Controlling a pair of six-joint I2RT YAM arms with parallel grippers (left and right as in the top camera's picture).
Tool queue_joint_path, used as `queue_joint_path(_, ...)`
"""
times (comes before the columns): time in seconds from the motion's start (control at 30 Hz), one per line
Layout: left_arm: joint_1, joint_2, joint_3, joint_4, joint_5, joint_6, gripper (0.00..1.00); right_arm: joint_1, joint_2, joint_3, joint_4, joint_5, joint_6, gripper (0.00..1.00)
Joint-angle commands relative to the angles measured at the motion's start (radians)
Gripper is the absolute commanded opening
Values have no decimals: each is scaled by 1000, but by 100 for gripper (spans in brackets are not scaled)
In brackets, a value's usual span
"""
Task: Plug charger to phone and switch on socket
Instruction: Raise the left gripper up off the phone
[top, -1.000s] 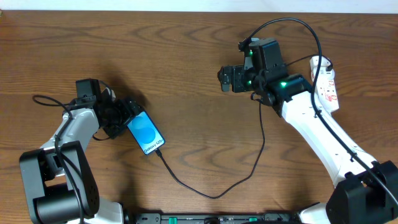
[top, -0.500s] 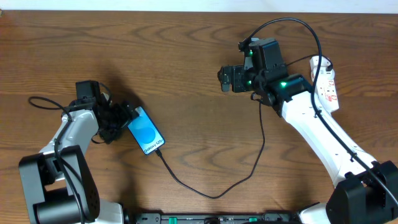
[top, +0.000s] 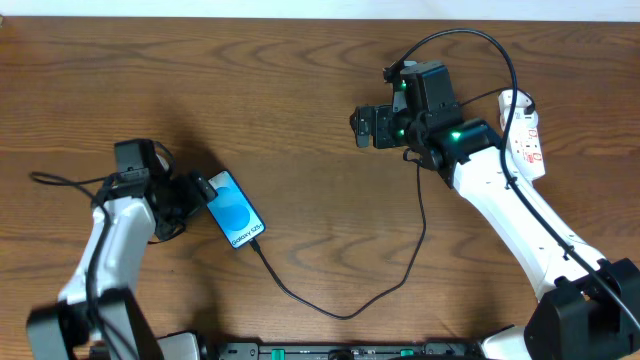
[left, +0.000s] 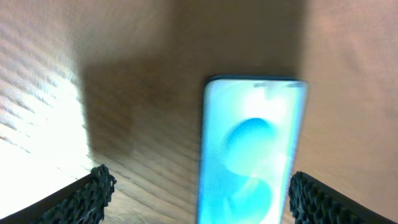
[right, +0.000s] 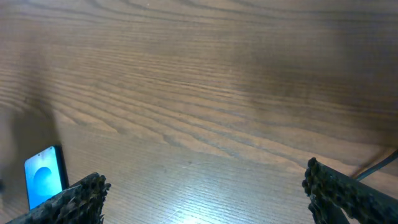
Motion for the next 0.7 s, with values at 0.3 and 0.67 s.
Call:
queue_joint_path(0.3,-6,-267,28,-1,24,74,93,0,-23,12,-1,5,-11,99)
queue_joint_path(0.67,-193,-255,222,-94,-140,124,92,0,-23,12,-2,4,-11,99)
